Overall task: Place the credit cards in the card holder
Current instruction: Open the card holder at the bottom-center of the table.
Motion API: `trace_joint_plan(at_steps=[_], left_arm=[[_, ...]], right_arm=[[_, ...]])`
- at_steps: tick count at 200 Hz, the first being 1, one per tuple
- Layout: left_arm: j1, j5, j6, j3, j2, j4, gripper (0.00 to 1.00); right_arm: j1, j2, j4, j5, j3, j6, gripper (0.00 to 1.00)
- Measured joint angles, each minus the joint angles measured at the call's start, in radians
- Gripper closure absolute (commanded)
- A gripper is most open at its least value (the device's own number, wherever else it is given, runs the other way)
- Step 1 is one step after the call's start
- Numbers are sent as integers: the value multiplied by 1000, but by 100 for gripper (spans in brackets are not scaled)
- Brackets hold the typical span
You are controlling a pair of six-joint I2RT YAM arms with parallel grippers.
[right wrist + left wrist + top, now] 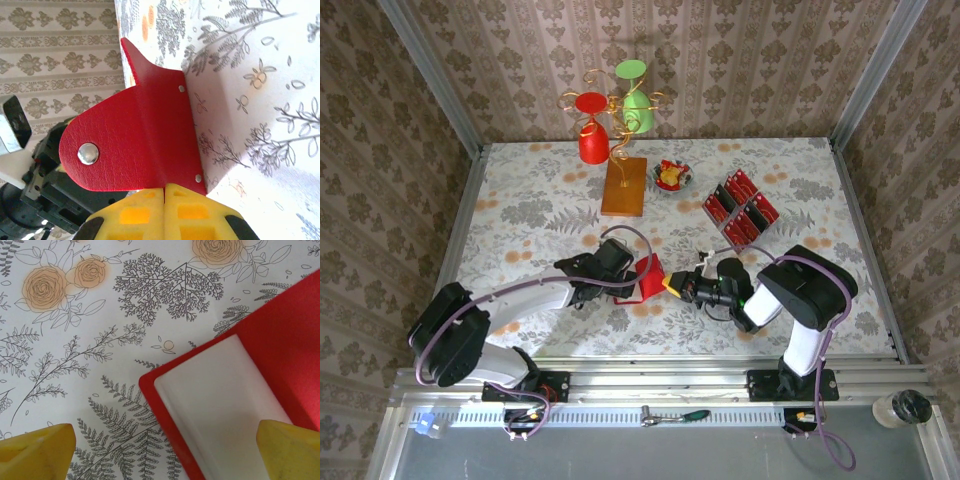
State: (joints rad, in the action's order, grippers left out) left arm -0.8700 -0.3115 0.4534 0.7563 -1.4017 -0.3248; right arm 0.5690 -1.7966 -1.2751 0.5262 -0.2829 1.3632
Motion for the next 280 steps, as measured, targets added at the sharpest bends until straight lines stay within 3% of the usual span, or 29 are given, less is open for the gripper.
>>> trace_joint_plan(at_steps=[74, 150, 216, 280], left_arm=[[-33, -4, -1, 80, -113, 18, 5], [-7, -2, 19, 75, 35, 28, 3], [13, 13, 52, -4, 57, 24, 3], [-28, 26, 47, 139, 20, 11, 1]], right_arm=[[71, 0, 61, -74, 42, -10, 100], [93, 19, 106, -138, 61, -25, 100], [97, 22, 108, -150, 63, -24, 100], [100, 24, 109, -155, 63, -24, 100]])
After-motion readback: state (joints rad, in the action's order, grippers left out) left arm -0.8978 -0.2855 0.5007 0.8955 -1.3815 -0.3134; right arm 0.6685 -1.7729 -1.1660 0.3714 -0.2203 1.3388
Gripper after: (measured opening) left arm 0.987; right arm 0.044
